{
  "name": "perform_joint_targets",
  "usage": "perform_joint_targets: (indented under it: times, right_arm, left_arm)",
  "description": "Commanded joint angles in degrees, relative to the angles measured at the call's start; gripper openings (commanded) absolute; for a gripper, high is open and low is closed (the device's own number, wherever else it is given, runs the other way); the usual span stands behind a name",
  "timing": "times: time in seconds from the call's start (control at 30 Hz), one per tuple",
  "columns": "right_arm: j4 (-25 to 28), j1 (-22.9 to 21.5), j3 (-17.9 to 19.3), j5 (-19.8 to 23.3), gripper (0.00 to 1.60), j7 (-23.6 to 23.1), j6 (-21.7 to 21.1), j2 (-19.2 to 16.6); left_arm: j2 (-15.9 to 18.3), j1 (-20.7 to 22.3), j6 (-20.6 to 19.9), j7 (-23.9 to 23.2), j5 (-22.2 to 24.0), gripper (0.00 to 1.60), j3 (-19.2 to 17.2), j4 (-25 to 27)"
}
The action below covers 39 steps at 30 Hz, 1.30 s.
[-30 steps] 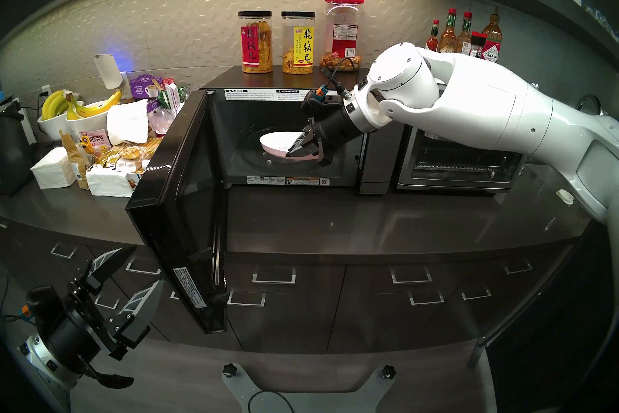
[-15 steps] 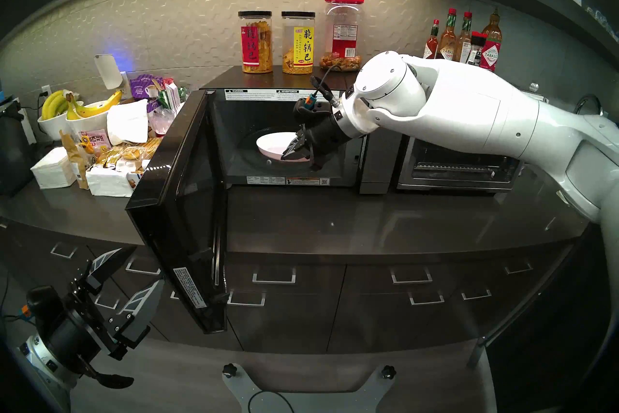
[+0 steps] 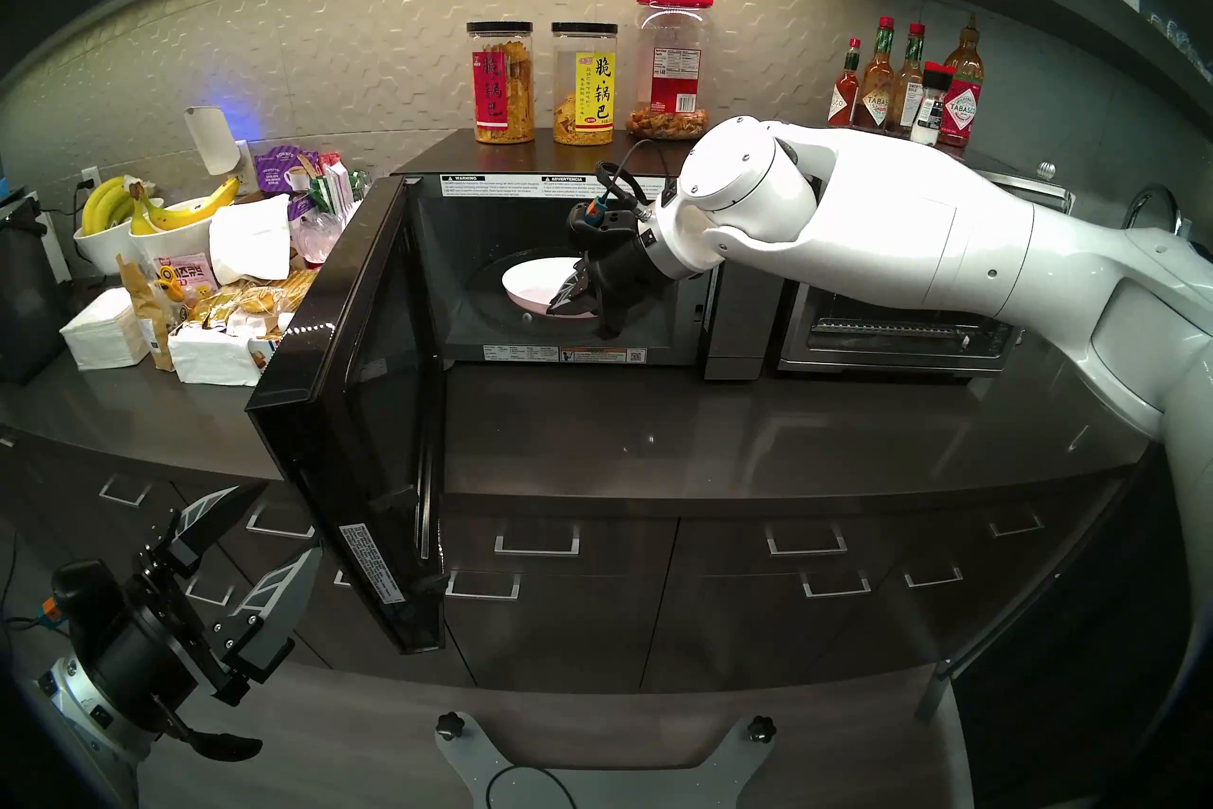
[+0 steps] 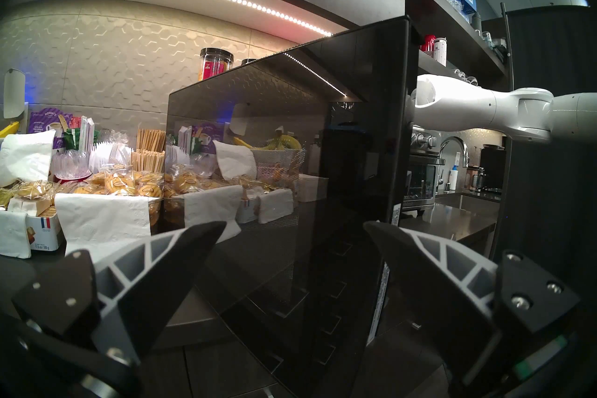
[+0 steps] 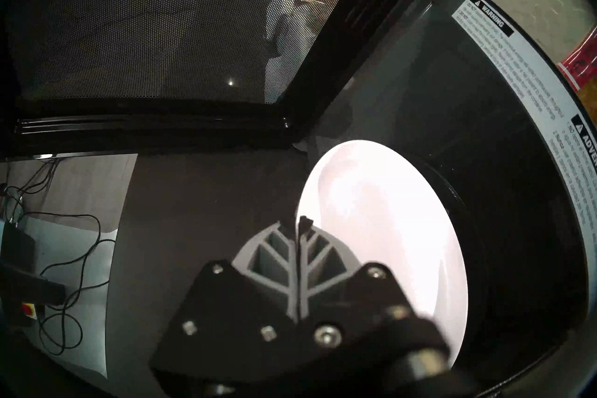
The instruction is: Open the microwave, put the plate inside, and close the door
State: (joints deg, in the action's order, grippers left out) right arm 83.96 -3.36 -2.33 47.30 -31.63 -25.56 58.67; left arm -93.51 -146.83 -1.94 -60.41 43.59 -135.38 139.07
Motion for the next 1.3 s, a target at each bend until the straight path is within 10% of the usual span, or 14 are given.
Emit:
perform_joint_targets:
  times: [0.0,1.27]
  right_arm:
    - [-0.89,0.16,0.77,0.21,0.00,1.60,-0.04,0.87]
    - [-6.18,4.59,0.01,-2.67,0.00,8.43,2.16,4.79]
  left_arm:
    - [-0.02,0.14,-0.03,0.04,0.15,1.60,0.09,0.93]
    - [-0.27,0.40,-0.26,-0.20,-0.02,1.60,-0.01,0.93]
